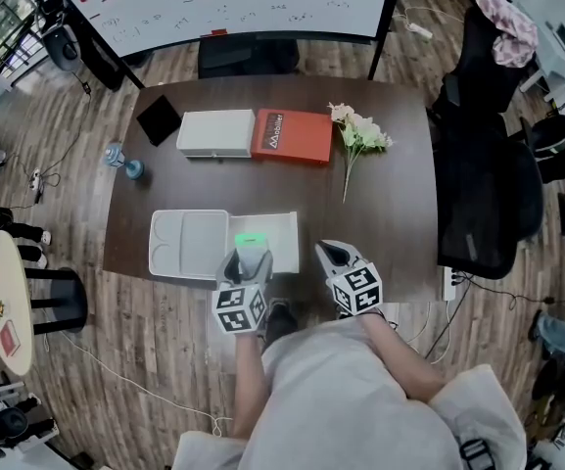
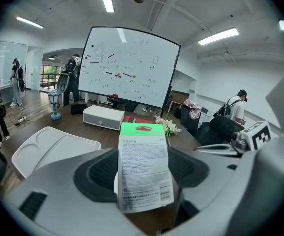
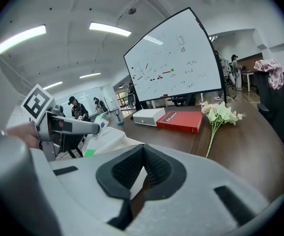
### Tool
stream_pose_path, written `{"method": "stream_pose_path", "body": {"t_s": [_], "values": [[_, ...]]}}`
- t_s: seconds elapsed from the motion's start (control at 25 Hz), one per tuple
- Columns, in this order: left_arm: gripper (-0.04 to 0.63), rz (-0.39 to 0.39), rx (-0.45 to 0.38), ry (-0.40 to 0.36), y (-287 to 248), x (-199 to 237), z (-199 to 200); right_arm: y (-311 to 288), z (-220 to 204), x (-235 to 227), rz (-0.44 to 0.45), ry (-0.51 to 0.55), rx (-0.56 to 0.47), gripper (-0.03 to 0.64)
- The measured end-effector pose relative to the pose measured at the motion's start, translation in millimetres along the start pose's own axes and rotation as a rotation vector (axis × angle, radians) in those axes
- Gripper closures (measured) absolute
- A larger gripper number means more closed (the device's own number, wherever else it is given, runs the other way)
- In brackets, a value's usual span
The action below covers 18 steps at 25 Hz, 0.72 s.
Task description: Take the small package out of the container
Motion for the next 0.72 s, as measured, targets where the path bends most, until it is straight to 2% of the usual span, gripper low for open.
{"method": "stream_pose_path", "body": {"t_s": [0.16,0.72], "values": [[0.288,0.008,-0.007,0.008,-1,4,-1,-3,-1,-3,-0.001,-0.027,0.001,0.62],[0.288,0.005,-0.023,0.04,-4,15,-1,-4,-6,1,0.018,0.016,0.035,0.62]]}}
Point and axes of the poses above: the fingertips, and each gripper's own axes: y backward along the fingers, x to its left, z out of its top, the point moved 4 cm from there along y, backward along the fingers, and after that the axes turned 6 degrees about -z, right-handed, at the moved point
